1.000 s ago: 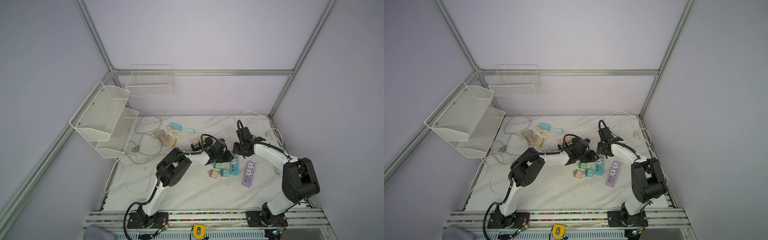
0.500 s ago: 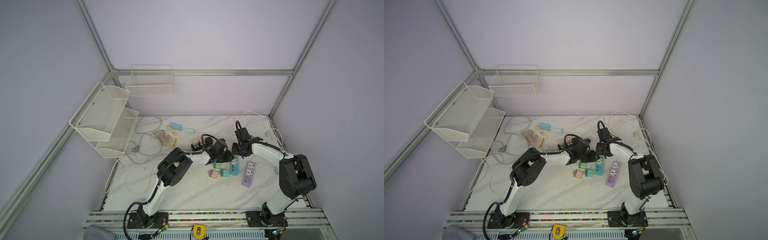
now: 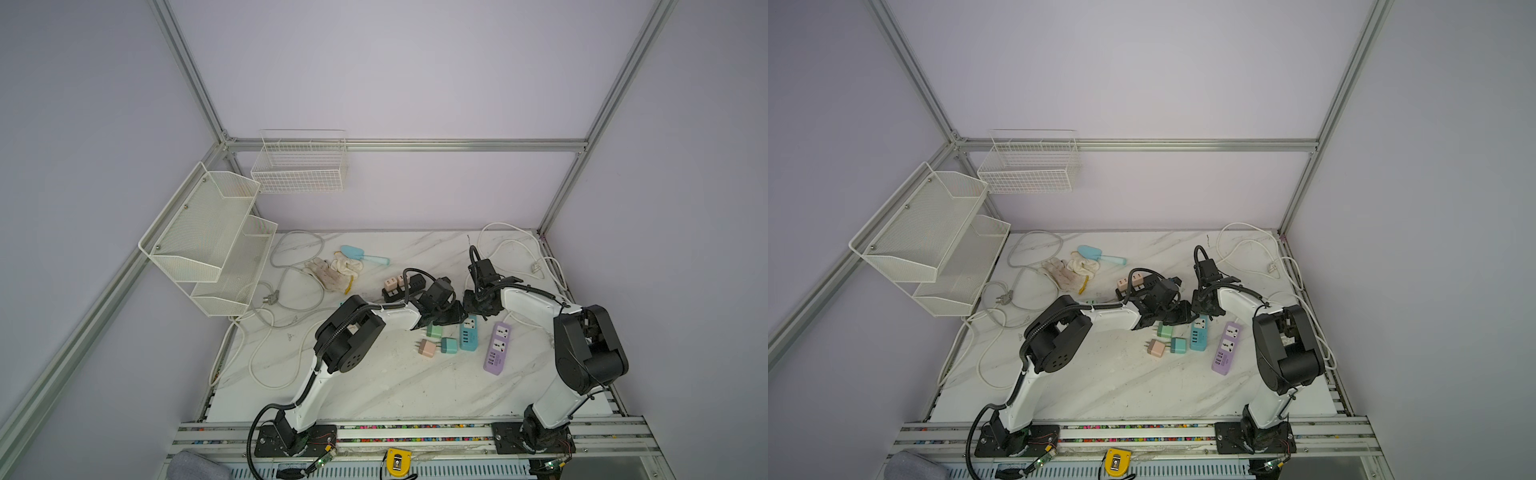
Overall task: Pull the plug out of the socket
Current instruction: 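Close the right gripper on the pink adapter and pull it upward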
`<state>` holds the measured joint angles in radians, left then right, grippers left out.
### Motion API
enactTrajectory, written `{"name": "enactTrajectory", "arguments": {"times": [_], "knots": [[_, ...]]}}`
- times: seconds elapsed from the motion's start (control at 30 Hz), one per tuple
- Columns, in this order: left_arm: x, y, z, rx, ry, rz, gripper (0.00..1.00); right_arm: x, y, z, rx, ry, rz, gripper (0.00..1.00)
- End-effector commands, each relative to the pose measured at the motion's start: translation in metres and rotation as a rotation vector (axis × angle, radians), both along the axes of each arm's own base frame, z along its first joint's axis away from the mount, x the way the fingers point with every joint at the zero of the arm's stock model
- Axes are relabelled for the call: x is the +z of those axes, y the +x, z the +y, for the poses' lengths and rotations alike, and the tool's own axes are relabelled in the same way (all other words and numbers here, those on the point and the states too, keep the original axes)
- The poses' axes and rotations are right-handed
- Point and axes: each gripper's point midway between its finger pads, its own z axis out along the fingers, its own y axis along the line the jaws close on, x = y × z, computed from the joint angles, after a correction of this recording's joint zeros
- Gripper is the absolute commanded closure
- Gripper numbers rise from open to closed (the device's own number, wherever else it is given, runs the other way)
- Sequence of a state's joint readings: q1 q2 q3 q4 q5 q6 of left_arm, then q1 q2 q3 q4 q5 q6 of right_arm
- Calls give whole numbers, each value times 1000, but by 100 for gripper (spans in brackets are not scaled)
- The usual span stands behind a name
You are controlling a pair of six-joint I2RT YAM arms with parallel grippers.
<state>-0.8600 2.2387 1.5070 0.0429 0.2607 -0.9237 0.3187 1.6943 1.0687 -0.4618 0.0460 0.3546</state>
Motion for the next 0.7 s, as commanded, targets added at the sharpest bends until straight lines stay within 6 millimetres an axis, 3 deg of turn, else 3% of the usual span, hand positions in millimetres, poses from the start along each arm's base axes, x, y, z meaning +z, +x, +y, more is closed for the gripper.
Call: {"name": "enactTrajectory", "arguments": {"times": [0.0, 0.27, 0.47, 0.6, 0.67], "knots": [[-10, -6, 8, 5, 51, -2, 69, -2, -3, -3, -4, 1, 15, 75], [-19, -13, 4, 0, 63, 8, 70, 7, 2, 5, 9, 23, -5, 82], [-28, -16, 12, 23, 93, 15, 70, 19, 4, 3, 18, 41, -35, 85], [-35, -20, 13, 21, 103, 28, 71, 23, 5, -12, -37, -11, -34, 87], [-37, -24, 11, 17, 105, 32, 71, 23, 9, -5, -22, 8, -38, 89]]}}
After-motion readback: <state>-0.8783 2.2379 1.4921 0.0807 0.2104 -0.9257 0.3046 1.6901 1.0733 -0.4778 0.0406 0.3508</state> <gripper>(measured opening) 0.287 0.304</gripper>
